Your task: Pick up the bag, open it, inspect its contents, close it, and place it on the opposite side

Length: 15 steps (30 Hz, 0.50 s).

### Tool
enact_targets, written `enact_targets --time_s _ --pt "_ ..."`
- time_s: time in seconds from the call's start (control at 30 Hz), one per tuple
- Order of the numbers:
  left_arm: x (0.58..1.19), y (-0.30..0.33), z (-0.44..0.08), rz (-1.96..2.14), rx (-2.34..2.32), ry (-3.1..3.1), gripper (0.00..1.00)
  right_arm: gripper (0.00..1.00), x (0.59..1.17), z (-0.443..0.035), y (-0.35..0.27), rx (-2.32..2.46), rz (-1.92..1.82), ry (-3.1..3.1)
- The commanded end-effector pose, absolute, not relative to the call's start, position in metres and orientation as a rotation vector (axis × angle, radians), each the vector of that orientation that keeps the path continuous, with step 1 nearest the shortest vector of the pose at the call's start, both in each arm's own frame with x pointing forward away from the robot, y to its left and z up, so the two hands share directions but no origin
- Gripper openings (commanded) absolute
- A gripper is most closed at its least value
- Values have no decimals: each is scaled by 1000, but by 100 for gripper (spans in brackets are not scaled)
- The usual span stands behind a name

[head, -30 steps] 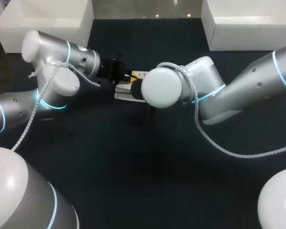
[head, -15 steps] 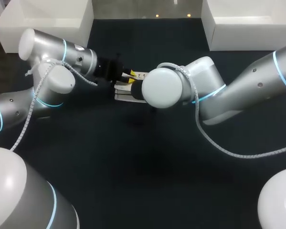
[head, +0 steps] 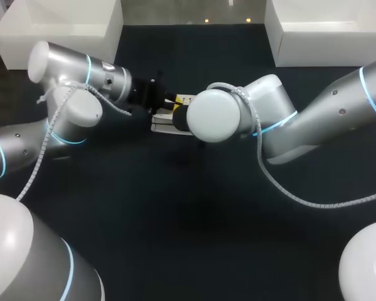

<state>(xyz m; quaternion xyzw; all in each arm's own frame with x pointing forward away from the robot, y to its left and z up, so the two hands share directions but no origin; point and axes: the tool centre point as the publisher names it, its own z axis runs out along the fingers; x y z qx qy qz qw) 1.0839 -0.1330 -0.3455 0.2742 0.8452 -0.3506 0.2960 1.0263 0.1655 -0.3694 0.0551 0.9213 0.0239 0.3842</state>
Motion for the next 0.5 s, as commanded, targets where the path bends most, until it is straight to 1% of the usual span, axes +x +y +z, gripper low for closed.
enact_targets --time_s 0.03,0.23,0.5 --pt "1083 -129 -348 -928 744 2250 0 0 1026 -371 167 140 61 2345" --pt "1080 -118 -350 -919 760 2269 0 0 1026 -371 167 140 61 2345" --pt "1088 -137 -355 -897 739 2272 0 0 1026 -371 167 140 61 2345"
